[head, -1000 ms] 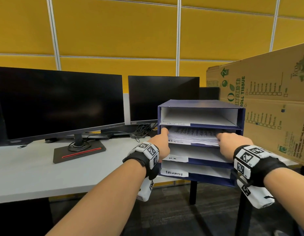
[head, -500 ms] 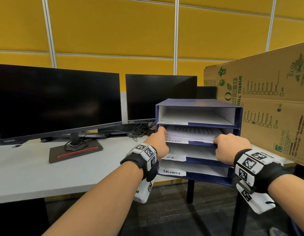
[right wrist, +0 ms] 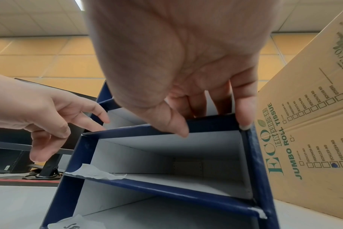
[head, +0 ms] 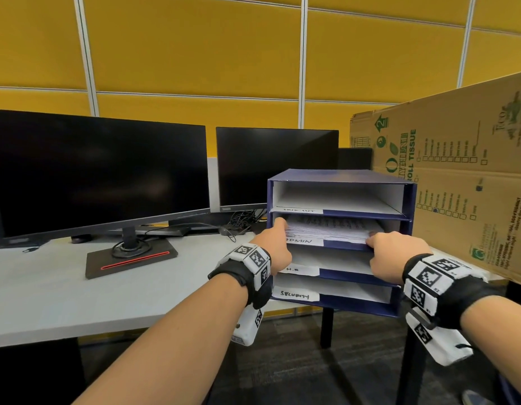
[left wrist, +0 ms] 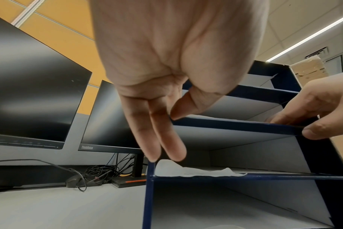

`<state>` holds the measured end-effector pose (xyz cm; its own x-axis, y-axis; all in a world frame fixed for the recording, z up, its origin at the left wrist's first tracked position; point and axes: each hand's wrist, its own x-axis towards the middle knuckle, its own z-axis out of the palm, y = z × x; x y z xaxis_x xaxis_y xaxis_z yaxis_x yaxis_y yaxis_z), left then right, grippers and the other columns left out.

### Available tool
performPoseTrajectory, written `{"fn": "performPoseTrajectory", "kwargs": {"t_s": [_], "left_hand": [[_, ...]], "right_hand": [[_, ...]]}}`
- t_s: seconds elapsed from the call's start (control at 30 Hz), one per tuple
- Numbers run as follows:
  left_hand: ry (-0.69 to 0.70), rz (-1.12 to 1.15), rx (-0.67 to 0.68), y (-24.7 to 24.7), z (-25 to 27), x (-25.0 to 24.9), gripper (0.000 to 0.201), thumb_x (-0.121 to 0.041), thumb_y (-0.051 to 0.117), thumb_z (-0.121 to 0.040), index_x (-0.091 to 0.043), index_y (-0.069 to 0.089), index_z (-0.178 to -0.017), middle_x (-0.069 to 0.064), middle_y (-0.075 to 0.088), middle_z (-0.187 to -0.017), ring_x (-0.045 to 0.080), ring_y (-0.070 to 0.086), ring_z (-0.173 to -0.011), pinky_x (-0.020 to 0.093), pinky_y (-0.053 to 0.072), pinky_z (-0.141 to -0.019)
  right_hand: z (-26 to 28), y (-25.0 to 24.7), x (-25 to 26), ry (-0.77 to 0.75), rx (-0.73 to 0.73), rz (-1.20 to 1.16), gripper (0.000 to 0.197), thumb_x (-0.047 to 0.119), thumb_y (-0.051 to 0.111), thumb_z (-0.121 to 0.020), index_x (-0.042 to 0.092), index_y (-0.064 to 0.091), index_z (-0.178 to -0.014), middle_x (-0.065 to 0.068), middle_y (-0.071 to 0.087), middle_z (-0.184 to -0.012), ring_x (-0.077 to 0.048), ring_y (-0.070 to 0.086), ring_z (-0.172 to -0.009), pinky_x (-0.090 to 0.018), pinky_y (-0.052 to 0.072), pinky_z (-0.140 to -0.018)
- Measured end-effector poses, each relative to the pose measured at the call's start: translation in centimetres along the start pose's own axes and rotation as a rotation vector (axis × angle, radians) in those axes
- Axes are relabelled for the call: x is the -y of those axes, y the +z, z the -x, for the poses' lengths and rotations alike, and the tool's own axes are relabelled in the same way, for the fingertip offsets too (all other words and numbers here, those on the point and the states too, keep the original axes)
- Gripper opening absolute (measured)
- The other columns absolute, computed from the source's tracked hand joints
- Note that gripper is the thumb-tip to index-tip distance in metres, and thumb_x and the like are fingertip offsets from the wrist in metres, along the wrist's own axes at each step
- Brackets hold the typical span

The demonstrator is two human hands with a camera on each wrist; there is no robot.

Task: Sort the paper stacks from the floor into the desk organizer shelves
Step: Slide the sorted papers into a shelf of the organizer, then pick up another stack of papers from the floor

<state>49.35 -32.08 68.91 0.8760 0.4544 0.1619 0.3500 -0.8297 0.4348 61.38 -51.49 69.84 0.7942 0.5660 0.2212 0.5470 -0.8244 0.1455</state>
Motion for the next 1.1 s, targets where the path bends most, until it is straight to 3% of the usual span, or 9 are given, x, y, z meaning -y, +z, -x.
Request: {"fn": "performPoseTrajectory", "kwargs": {"t_s": [0.13, 0.27, 0.4, 0.53, 0.77, 0.87, 0.97, 1.1], "left_hand": [[0.000, 0.038, -0.009, -0.1, 0.2, 0.2, 0.058, 0.001, 0.045, -0.079, -0.020, 0.031, -0.131, 0.012, 0.054, -0.133, 0.034, 0.064, -0.092, 0.050, 0.059, -0.073], [-0.001, 0.043, -0.017, -0.4, 0.5, 0.5, 0.060, 0.003, 0.044, -0.080, -0.020, 0.034, -0.135, 0.005, 0.048, -0.143, 0.032, 0.064, -0.097, 0.038, 0.056, -0.075], [-0.001, 0.013, -0.050, -1.1, 1.3, 1.0, 0.047, 0.000, 0.046, -0.078, -0.025, 0.043, -0.117, 0.003, 0.056, -0.131, 0.026, 0.066, -0.080, 0.039, 0.058, -0.072], [-0.002, 0.006, -0.030, -1.9, 2.5, 1.4, 0.044, 0.002, 0.046, -0.076, -0.027, 0.045, -0.109, 0.005, 0.060, -0.124, 0.025, 0.068, -0.082, 0.040, 0.060, -0.069], [-0.033, -0.030, -0.037, -3.1, 3.5, 2.4, 0.036, 0.002, 0.046, -0.082, -0.024, 0.053, -0.106, 0.006, 0.062, -0.116, 0.028, 0.069, -0.081, 0.041, 0.061, -0.073], [-0.055, -0.095, -0.004, -3.4, 4.3, 3.2, 0.027, 0.001, 0.048, -0.089, -0.022, 0.054, -0.102, 0.007, 0.063, -0.114, 0.028, 0.070, -0.084, 0.032, 0.057, -0.064], [-0.083, -0.108, 0.009, -3.9, 5.5, 4.2, 0.020, -0.005, 0.046, -0.093, -0.020, 0.057, -0.100, 0.005, 0.063, -0.105, 0.026, 0.072, -0.073, 0.025, 0.049, -0.047], [-0.136, -0.092, 0.021, -5.3, 7.6, 6.0, 0.021, -0.004, 0.044, -0.092, -0.019, 0.057, -0.101, 0.006, 0.063, -0.109, 0.022, 0.069, -0.065, 0.024, 0.047, -0.046]], "right_hand": [[0.3, -0.2, 0.1, -0.003, 0.005, -0.018, 0.041, 0.025, 0.047, -0.084, 0.026, 0.053, -0.124, -0.001, 0.063, -0.111, -0.023, 0.063, -0.096, -0.028, 0.048, -0.071], [0.9, -0.3, 0.2, -0.012, -0.007, -0.058, 0.043, 0.023, 0.045, -0.085, 0.026, 0.052, -0.128, -0.003, 0.061, -0.117, -0.024, 0.062, -0.099, -0.031, 0.052, -0.079], [1.4, -0.5, 0.6, -0.023, 0.004, -0.063, 0.040, 0.023, 0.047, -0.085, 0.024, 0.053, -0.124, -0.003, 0.058, -0.118, -0.024, 0.061, -0.100, -0.033, 0.053, -0.083], [1.9, -0.8, 1.0, -0.019, 0.022, -0.078, 0.039, 0.023, 0.046, -0.083, 0.022, 0.054, -0.121, -0.002, 0.045, -0.125, -0.026, 0.057, -0.105, -0.039, 0.050, -0.088], [2.7, -1.5, 2.2, -0.004, -0.038, -0.246, 0.038, 0.025, 0.048, -0.085, 0.030, 0.060, -0.121, -0.005, 0.061, -0.122, -0.027, 0.061, -0.104, -0.035, 0.052, -0.089], [2.9, -1.8, 3.1, -0.098, -0.054, -0.357, 0.032, 0.023, 0.049, -0.084, 0.032, 0.067, -0.109, -0.001, 0.064, -0.117, -0.023, 0.062, -0.102, -0.035, 0.052, -0.089], [3.1, -2.1, 4.5, -0.226, -0.054, -0.434, 0.028, 0.016, 0.051, -0.087, 0.028, 0.072, -0.101, 0.001, 0.067, -0.110, -0.020, 0.062, -0.102, -0.032, 0.050, -0.091], [3.1, -2.2, 7.2, -0.328, -0.030, -0.462, 0.028, 0.013, 0.051, -0.086, 0.026, 0.072, -0.100, 0.005, 0.069, -0.104, -0.017, 0.062, -0.102, -0.034, 0.051, -0.092]]}}
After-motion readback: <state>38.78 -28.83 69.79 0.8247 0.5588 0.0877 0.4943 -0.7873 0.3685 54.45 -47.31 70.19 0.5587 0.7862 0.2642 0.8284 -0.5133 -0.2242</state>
